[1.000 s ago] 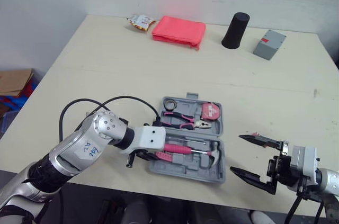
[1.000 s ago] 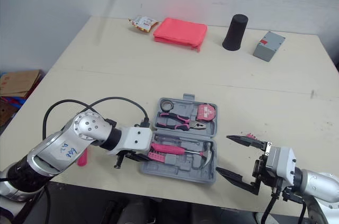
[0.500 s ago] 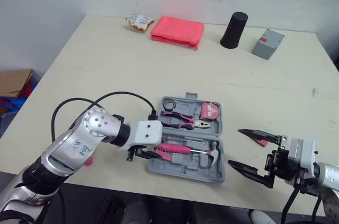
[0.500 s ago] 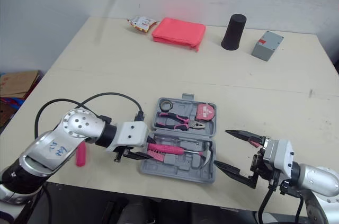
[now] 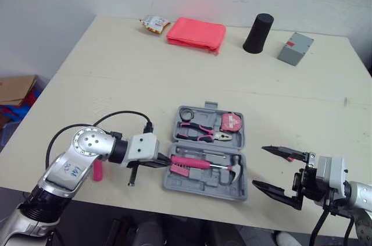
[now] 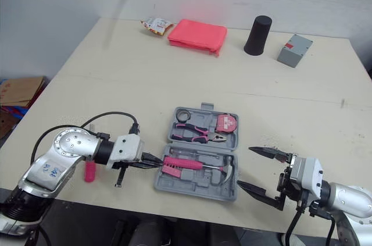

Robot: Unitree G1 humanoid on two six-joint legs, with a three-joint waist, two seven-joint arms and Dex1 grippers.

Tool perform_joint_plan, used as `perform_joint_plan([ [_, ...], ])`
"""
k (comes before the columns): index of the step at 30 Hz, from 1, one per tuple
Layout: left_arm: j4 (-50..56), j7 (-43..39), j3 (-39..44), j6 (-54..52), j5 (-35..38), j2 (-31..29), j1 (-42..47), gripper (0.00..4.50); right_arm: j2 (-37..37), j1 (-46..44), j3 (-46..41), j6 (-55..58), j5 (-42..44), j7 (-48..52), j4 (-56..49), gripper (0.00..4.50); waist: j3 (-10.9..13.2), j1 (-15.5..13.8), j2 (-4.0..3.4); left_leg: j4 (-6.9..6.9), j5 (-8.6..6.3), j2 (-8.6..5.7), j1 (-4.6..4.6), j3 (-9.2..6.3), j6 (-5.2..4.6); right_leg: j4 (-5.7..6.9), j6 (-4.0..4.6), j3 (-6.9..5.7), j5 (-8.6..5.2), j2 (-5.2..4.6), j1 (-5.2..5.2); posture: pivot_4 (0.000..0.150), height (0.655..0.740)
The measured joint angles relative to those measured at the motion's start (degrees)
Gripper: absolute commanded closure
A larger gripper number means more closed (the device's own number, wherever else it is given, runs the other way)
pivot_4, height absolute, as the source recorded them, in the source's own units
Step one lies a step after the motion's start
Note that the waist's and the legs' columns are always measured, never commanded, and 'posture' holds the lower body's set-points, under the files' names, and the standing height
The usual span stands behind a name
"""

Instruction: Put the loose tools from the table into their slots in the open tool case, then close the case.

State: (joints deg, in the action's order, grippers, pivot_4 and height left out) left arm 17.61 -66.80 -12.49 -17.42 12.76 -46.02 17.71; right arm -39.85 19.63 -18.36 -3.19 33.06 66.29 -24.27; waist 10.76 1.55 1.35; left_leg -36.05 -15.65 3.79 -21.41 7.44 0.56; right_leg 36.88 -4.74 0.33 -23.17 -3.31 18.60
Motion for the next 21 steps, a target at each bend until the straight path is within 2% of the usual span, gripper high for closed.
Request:
perform_joint_plan([
  [7,0.0,1.3,-1.9,-1.0,-0.5,2.0,0.0,4.43,0.2,1.6,0.0,-1.9,-0.4,0.5,0.5,0.00,0.0,0.1,0.00,-0.02,0.00,0.01,0.02,0.00,-0.01,0.06,0.00,0.00,0.00,0.00,-0.01,0.150,0.7400],
  [14,2.6,3.8,-4.0,-3.8,-3.9,0.8,0.5,4.43,0.3,2.9,0.0,-3.4,-0.5,0.5,1.1,0.00,0.0,0.0,-0.04,0.01,-0.06,0.00,0.21,-0.01,-0.12,0.07,0.00,0.01,0.00,-0.02,-0.18,0.150,0.7400],
  [21,4.7,3.9,-8.0,-9.5,-5.7,0.0,2.5,4.43,0.3,3.0,-0.1,-4.5,-0.5,1.0,2.4,0.00,-0.7,0.1,-0.58,0.08,-0.09,0.01,0.34,0.00,-0.24,0.11,0.03,0.04,0.02,-0.02,-0.23,0.150,0.7400],
])
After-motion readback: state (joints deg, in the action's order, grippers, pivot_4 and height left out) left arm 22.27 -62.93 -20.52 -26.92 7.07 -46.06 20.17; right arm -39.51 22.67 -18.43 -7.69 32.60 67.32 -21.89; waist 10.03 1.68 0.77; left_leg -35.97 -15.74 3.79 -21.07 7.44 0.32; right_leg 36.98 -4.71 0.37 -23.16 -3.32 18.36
